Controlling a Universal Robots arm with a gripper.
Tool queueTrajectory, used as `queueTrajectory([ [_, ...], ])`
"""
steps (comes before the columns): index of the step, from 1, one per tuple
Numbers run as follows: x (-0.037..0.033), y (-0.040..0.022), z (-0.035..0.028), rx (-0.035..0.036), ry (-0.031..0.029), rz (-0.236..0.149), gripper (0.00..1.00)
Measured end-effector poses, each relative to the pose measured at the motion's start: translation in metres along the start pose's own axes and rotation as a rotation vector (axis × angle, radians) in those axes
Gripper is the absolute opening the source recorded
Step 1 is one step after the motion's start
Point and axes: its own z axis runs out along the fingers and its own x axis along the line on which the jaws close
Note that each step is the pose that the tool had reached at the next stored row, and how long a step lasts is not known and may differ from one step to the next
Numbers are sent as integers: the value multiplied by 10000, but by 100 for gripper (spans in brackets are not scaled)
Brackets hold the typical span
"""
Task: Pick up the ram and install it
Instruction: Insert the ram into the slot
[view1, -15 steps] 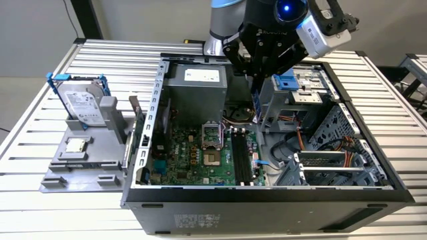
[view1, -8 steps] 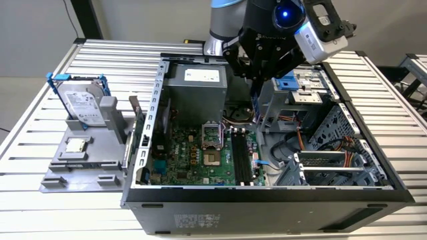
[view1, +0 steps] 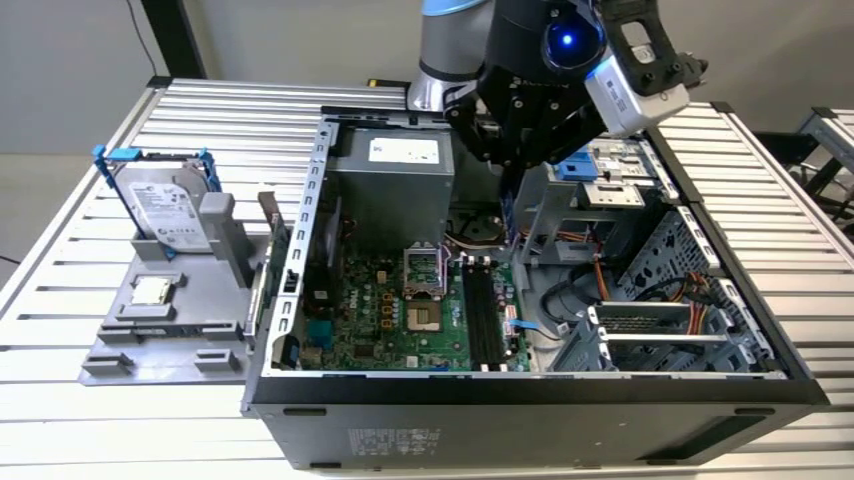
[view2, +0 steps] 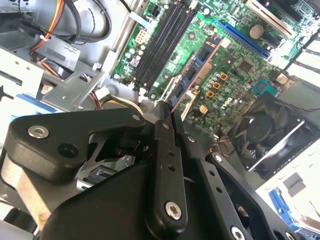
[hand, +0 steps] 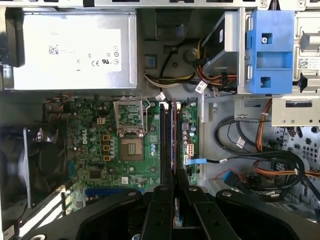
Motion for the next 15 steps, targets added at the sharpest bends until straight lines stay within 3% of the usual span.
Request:
queueTrajectory([
  [15, -3, -3, 131, 12, 99, 188, 0],
])
